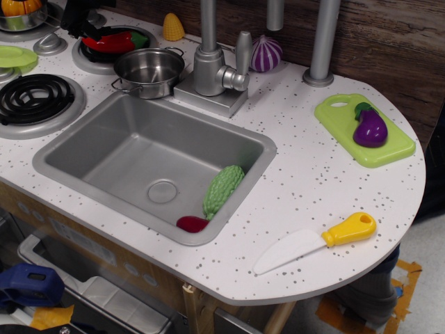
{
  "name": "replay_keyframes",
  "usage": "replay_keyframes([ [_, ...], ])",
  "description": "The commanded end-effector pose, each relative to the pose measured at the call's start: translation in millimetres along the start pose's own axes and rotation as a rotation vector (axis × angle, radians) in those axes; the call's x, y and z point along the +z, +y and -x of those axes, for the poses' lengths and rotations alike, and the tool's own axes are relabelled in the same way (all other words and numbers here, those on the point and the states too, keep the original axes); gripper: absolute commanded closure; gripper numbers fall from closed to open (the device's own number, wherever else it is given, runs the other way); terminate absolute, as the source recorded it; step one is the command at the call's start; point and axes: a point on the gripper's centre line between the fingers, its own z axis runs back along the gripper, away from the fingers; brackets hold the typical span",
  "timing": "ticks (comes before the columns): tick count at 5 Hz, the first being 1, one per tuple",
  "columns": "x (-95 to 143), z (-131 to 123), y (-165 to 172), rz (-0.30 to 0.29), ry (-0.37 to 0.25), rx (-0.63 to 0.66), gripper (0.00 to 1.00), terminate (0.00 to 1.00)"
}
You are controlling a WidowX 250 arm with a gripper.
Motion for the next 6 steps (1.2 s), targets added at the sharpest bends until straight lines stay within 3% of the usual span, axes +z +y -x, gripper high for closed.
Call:
replay_keyframes([
  [1,0,0,0,0.000,0.000,0.000,0.00,0.00],
  [6,-34,12,2,-0.008,-0.093,-0.002,0.00,0.00],
])
